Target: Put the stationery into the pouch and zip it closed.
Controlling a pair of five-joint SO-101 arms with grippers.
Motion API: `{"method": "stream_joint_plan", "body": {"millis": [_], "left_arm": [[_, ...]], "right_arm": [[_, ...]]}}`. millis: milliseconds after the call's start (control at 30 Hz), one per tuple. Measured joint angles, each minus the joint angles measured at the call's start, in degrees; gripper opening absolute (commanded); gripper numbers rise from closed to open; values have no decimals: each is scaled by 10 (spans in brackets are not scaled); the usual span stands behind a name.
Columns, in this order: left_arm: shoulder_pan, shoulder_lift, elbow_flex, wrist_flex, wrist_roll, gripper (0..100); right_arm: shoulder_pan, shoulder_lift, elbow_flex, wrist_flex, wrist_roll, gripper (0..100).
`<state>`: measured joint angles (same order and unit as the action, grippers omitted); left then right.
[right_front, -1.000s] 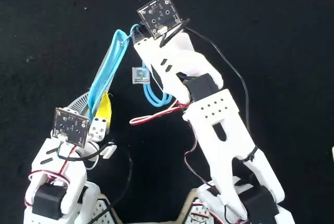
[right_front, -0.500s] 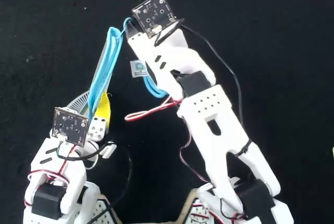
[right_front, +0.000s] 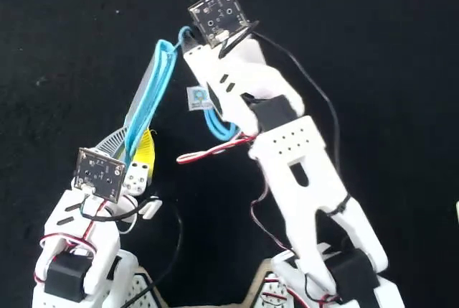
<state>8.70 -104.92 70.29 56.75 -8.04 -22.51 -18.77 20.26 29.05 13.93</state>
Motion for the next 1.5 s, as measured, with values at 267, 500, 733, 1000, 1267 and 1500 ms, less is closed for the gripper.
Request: {"method": "stream_joint_plan", "body": {"millis": [267, 500, 733, 1000, 1267, 1500], "left_arm": [[0, 0, 10, -22, 1, 29], [-1, -1, 38, -75, 1, 29], [-64, 1, 39, -105, 4, 29], [-142, 9, 31, -165, 5, 29], [-142, 9, 112, -325, 5, 29], [-55, 0, 221, -391, 1, 29]], "right_arm": [[-55, -79, -7, 166, -2, 222], [-62, -185, -5, 264, -3, 64], [38, -253, 110, 266, -1, 12], [141, -330, 319, 266, -1, 11], [188, -477, 509, 274, -1, 11], [195, -651, 647, 260, -1, 11]]}}
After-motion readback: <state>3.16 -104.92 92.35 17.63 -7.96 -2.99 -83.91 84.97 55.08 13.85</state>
